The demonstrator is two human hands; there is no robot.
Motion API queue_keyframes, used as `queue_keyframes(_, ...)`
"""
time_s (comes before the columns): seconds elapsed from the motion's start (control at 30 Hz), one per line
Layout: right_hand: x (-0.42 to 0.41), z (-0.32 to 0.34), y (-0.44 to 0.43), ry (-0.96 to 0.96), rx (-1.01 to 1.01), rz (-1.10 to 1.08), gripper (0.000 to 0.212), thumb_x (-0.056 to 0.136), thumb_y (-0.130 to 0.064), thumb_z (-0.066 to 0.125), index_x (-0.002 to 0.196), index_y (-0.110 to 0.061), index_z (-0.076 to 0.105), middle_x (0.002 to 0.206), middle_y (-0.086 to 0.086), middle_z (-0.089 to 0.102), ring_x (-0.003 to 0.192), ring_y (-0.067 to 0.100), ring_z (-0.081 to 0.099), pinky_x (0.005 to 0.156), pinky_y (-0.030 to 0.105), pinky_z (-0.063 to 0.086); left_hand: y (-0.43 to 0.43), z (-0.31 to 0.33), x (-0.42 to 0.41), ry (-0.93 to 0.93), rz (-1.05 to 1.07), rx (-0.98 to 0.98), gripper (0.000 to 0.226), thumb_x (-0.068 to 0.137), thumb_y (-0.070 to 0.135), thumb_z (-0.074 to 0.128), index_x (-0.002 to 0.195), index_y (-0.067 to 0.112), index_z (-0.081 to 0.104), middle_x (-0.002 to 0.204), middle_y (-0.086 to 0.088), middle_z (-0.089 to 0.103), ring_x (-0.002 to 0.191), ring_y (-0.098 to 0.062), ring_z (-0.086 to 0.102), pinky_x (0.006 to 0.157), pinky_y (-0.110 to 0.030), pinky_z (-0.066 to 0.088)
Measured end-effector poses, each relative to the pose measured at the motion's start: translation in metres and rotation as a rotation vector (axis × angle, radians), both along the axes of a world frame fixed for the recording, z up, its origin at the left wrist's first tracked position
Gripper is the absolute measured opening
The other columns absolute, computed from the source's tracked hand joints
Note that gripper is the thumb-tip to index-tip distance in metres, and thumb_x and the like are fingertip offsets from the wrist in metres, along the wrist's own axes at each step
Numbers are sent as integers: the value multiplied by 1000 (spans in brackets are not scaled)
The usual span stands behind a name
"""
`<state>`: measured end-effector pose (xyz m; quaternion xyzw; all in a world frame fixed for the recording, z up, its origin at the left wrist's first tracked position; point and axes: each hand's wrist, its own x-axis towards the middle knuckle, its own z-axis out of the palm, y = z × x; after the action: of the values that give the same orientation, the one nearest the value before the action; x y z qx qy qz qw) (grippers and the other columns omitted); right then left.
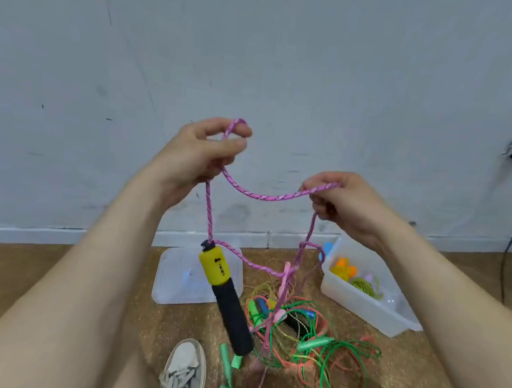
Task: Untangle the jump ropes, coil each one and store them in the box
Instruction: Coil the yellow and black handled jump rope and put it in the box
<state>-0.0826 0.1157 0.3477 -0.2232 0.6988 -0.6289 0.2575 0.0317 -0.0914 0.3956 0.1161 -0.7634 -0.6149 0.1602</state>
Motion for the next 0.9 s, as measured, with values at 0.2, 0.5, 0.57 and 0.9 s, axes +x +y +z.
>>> queue_keyframes(0.2,11,44,-11,-333,-561,72,21,86,8,43,78,-10,52,62,1,45,50,10,47,45,17,35,55,-36,-19,-443,-543,-488,20,86,38,67,100,25,72,76,22,65,72,3,57,72,-13,42)
queue_keyframes(0.5,-5,-3,-11,-261,11,374,48,79,-31,68,126,-23,57,119,3,67,113,17,59,94,37,41,38,-23,-34,7,-76,289,38,102,32,42,67,17,48,59,1,32,46,-7,22,42,-16,18)
queue_keyframes(0.57,11,-15,-25,-129,162,510,32,86,-24,70,116,-17,63,104,5,71,97,16,63,86,32,42,32,-19,-34,37,0,359,38,101,36,42,68,18,49,56,3,31,44,-7,20,46,-20,14)
queue_keyframes(0.9,32,-6,-40,-177,-13,318,24,96,-10,53,72,-8,59,63,4,58,43,7,42,32,14,19,13,-26,-26,-269,-10,-17,27,95,38,55,106,13,60,101,-1,59,91,-21,68,73,-33,59)
